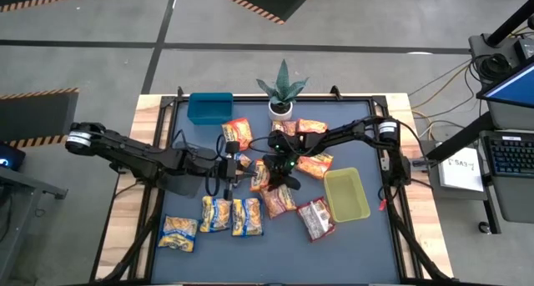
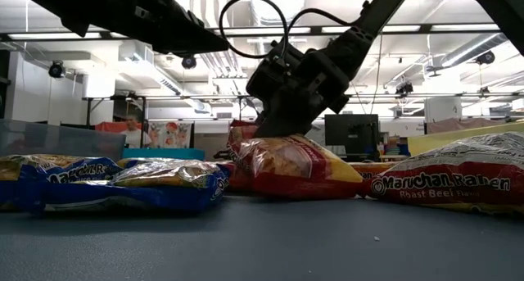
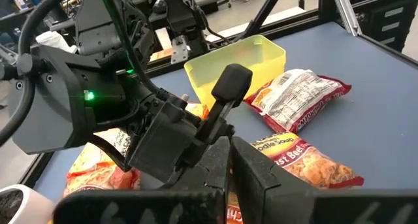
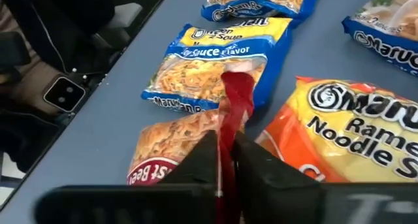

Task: Sort Maruchan noodles
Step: Put the red noodle pack into the yellow bin

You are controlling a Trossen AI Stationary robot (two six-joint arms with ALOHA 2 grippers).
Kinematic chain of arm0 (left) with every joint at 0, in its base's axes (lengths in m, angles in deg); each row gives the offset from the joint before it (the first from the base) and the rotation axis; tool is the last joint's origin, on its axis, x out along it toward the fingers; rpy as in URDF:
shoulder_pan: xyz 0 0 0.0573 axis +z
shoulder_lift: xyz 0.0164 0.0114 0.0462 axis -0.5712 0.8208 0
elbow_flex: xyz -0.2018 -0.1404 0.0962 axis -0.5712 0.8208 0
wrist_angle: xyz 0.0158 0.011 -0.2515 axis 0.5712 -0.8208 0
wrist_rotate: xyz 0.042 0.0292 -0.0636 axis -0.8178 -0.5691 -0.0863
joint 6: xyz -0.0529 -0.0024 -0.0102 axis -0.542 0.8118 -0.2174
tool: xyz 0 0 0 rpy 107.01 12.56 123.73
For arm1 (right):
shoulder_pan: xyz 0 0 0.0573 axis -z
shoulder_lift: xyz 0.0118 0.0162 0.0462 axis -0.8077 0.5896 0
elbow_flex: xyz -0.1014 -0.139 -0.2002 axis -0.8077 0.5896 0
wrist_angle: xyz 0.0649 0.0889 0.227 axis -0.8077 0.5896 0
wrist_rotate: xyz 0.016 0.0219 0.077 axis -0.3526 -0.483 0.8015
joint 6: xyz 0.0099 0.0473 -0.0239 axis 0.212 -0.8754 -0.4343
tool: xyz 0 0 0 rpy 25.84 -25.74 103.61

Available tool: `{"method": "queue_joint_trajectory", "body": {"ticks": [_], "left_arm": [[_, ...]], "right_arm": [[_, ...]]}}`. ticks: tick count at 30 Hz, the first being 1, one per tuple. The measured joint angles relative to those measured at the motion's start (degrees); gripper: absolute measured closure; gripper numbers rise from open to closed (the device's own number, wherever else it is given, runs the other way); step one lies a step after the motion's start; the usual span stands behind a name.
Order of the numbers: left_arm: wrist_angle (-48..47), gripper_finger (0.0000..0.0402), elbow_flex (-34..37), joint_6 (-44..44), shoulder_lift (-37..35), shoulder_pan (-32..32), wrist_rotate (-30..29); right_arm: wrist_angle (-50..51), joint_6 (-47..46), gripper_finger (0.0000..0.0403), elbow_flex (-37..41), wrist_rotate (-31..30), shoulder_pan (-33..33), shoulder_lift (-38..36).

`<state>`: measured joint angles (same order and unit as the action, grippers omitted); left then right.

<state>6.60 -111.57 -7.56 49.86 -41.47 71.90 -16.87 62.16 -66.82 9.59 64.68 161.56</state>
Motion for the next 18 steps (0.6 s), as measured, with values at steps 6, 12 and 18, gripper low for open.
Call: {"method": "queue_joint_trajectory", "body": {"ticks": [6, 12, 18], "left_arm": [[0.0, 0.0402, -0.1, 0.0, 0.0, 0.0, 0.0], [0.3, 0.0402, -0.9, -0.1, -0.2, 0.0, 0.0], [0.3, 0.0402, -1.3, 0.0, -0.7, 0.0, 0.0]], "right_arm": [[1.1, -0.2, 0.0394, 0.0, -0.2, -0.1, -2.9], [6.7, 2.6, 0.0394, 0.0, -6.1, -1.2, -9.4], [14.0, 6.9, 0.0394, 0.6, -19.3, -4.6, -15.3]]}}
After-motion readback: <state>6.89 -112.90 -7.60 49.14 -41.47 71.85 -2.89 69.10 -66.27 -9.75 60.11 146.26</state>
